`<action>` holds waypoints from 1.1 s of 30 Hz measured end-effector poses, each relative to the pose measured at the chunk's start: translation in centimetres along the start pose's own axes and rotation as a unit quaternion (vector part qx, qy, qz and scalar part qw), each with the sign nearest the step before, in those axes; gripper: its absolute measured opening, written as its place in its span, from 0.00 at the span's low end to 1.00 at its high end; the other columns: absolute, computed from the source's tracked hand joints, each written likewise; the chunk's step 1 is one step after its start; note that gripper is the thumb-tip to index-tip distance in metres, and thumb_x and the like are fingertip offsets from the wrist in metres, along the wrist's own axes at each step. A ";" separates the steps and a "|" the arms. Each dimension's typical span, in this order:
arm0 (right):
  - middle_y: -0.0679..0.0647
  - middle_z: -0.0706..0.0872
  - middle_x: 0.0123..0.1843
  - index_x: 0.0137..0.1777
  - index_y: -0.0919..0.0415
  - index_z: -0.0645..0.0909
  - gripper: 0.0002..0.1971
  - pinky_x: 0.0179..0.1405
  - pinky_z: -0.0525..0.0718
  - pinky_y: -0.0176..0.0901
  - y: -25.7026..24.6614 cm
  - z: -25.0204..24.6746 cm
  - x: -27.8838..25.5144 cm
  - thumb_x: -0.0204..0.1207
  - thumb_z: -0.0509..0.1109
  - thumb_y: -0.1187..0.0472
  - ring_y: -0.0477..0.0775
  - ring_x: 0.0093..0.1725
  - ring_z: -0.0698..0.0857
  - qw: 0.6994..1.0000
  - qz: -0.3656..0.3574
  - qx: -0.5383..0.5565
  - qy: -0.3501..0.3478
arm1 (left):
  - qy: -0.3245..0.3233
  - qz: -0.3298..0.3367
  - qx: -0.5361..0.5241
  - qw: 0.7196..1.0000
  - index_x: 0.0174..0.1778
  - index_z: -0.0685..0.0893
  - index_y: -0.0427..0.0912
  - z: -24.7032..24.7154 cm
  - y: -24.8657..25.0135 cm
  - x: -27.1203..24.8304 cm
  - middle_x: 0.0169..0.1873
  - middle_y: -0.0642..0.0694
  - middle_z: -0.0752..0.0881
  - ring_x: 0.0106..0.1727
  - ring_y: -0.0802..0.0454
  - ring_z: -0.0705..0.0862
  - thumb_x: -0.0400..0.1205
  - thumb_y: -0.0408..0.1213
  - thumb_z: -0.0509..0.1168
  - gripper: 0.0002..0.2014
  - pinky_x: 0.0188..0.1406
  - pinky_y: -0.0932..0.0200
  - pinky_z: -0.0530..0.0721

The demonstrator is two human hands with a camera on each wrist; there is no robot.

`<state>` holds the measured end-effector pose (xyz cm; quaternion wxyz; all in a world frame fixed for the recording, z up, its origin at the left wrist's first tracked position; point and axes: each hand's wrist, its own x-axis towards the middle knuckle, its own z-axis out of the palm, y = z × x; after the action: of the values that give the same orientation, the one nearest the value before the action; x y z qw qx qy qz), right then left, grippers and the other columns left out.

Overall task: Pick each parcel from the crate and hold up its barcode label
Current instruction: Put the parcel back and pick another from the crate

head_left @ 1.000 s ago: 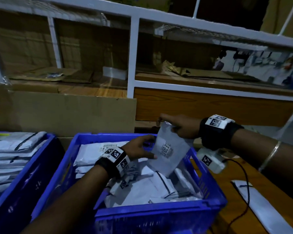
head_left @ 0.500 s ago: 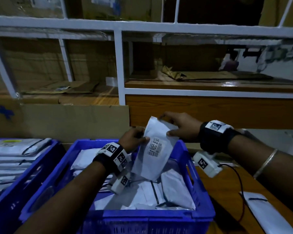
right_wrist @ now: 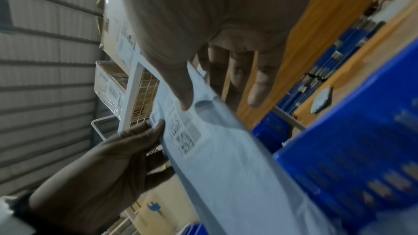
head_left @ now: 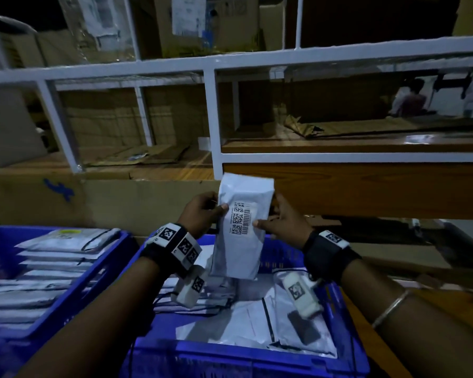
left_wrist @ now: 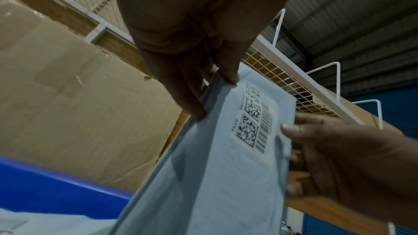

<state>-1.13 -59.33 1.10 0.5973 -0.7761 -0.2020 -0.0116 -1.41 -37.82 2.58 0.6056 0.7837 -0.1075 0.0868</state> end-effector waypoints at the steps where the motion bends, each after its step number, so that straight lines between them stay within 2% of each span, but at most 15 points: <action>1: 0.56 0.83 0.67 0.72 0.48 0.67 0.31 0.50 0.88 0.48 0.5 0.7 0.2 0.75 0.76 0.68 0.56 0.61 0.85 1.000 -0.004 0.005 0.002 | 0.003 -0.003 -0.006 1.000 0.41 0.81 0.39 -0.2 0.2 -0.2 0.33 0.44 0.85 0.27 0.56 0.84 0.84 0.32 0.65 0.06 0.23 0.59 0.83; 2: 0.57 0.84 0.67 0.69 0.50 0.71 0.27 0.57 0.86 0.55 0.9 1.4 0.3 0.74 0.77 0.67 0.57 0.63 0.84 1.000 -0.004 0.003 0.008 | 0.007 -0.003 -0.012 1.000 0.41 0.80 0.39 -0.5 0.4 -0.3 0.33 0.45 0.85 0.26 0.58 0.84 0.84 0.31 0.65 0.06 0.22 0.60 0.83; 4: 0.57 0.88 0.63 0.63 0.58 0.80 0.19 0.62 0.84 0.64 1.8 2.3 0.6 0.73 0.79 0.66 0.56 0.61 0.87 1.000 -0.006 -0.005 0.011 | 0.009 -0.006 -0.025 1.000 0.42 0.80 0.37 -0.9 0.6 -0.6 0.31 0.46 0.85 0.25 0.59 0.84 0.85 0.30 0.64 0.06 0.22 0.60 0.83; 7: 0.55 0.90 0.60 0.61 0.62 0.86 0.17 0.61 0.85 0.64 2.5 3.2 0.9 0.72 0.80 0.62 0.53 0.59 0.89 1.000 -0.016 -0.014 0.004 | 0.009 -0.018 -0.034 0.999 0.45 0.79 0.36 -1.6 0.4 -0.8 0.28 0.49 0.85 0.24 0.59 0.82 0.84 0.31 0.64 0.04 0.27 0.55 0.86; 10: 0.55 0.89 0.61 0.63 0.64 0.85 0.18 0.62 0.85 0.63 2.4 3.6 1.1 0.73 0.79 0.64 0.53 0.60 0.88 1.000 -0.023 -0.009 0.000 | 0.003 -0.018 -0.033 0.999 0.47 0.81 0.35 -2.3 0.2 -1.0 0.33 0.45 0.85 0.27 0.57 0.83 0.84 0.32 0.65 0.04 0.31 0.53 0.86; 12: 0.56 0.89 0.61 0.63 0.65 0.85 0.18 0.62 0.85 0.63 2.4 3.8 1.1 0.74 0.78 0.65 0.54 0.60 0.88 1.000 -0.021 -0.001 -0.003 | -0.003 -0.013 -0.024 1.000 0.46 0.84 0.38 -2.7 0.1 -1.0 0.38 0.43 0.87 0.33 0.53 0.85 0.84 0.33 0.65 0.03 0.33 0.55 0.86; 14: 0.56 0.89 0.62 0.64 0.64 0.84 0.18 0.63 0.84 0.64 2.4 4.0 1.2 0.74 0.78 0.65 0.55 0.61 0.88 1.000 -0.019 -0.002 -0.005 | -0.009 -0.007 -0.009 1.000 0.48 0.86 0.40 -3.3 0.0 -1.1 0.44 0.41 0.90 0.41 0.44 0.88 0.82 0.35 0.69 0.03 0.39 0.49 0.86; 16: 0.55 0.88 0.63 0.64 0.62 0.84 0.18 0.64 0.84 0.63 2.3 4.1 1.3 0.74 0.77 0.65 0.55 0.62 0.87 1.000 -0.019 0.000 -0.006 | -0.014 -0.010 0.003 1.000 0.52 0.87 0.39 -3.8 -0.2 -1.1 0.48 0.38 0.91 0.49 0.35 0.88 0.76 0.42 0.74 0.13 0.48 0.39 0.85; 17: 0.54 0.88 0.63 0.65 0.62 0.84 0.18 0.64 0.84 0.62 2.3 4.2 1.3 0.75 0.77 0.65 0.54 0.62 0.87 1.000 -0.021 0.004 -0.007 | -0.019 -0.012 0.008 1.000 0.54 0.87 0.39 -4.0 -0.3 -1.1 0.49 0.37 0.91 0.50 0.34 0.88 0.73 0.43 0.76 0.17 0.48 0.39 0.85; 20: 0.53 0.87 0.65 0.67 0.63 0.83 0.19 0.63 0.85 0.56 1.9 4.5 1.3 0.76 0.76 0.64 0.51 0.62 0.87 0.999 -0.029 0.012 -0.014 | -0.031 -0.018 0.052 0.998 0.56 0.87 0.36 -4.4 -0.5 -1.3 0.49 0.35 0.90 0.44 0.42 0.87 0.73 0.35 0.78 0.17 0.40 0.49 0.83; 24: 0.53 0.88 0.64 0.67 0.63 0.82 0.18 0.60 0.87 0.49 1.5 4.9 1.4 0.77 0.75 0.66 0.49 0.60 0.88 0.999 -0.039 0.032 -0.006 | -0.023 -0.036 0.065 0.997 0.54 0.88 0.36 -4.8 -1.2 -1.4 0.47 0.39 0.91 0.46 0.42 0.89 0.73 0.35 0.78 0.15 0.44 0.44 0.87; 26: 0.52 0.88 0.63 0.66 0.60 0.82 0.16 0.58 0.88 0.44 1.4 5.0 1.5 0.78 0.73 0.67 0.47 0.59 0.88 0.998 -0.043 0.035 -0.015 | -0.019 -0.043 0.057 0.997 0.53 0.88 0.38 -4.9 -1.1 -1.4 0.45 0.41 0.91 0.44 0.44 0.90 0.73 0.36 0.78 0.14 0.42 0.47 0.88; 28: 0.53 0.87 0.63 0.65 0.60 0.81 0.15 0.58 0.87 0.45 1.4 5.0 1.7 0.79 0.72 0.68 0.48 0.60 0.87 0.998 -0.048 0.021 -0.037 | 0.007 -0.047 0.014 0.999 0.48 0.87 0.38 -4.9 -0.6 -1.4 0.38 0.44 0.91 0.35 0.49 0.88 0.73 0.35 0.77 0.11 0.32 0.55 0.87; 30: 0.56 0.87 0.64 0.67 0.65 0.80 0.16 0.60 0.86 0.47 1.4 5.0 1.9 0.79 0.71 0.69 0.52 0.61 0.87 0.997 -0.052 -0.002 -0.060 | 0.048 -0.043 -0.034 0.997 0.46 0.87 0.37 -5.2 0.1 -1.2 0.32 0.48 0.90 0.31 0.52 0.86 0.74 0.34 0.77 0.08 0.23 0.61 0.83; 33: 0.55 0.86 0.64 0.67 0.65 0.81 0.16 0.62 0.86 0.52 1.7 5.0 2.2 0.80 0.72 0.65 0.53 0.61 0.86 0.995 -0.053 -0.049 -0.074 | 0.075 0.000 -0.037 0.997 0.44 0.88 0.39 -6.4 1.0 -0.8 0.31 0.49 0.89 0.32 0.55 0.87 0.74 0.33 0.77 0.06 0.23 0.61 0.83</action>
<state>0.28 -54.35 -1.31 0.5407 -0.7913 -0.2853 0.0046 -2.48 -31.84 4.90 0.6406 0.7519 -0.0655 0.1413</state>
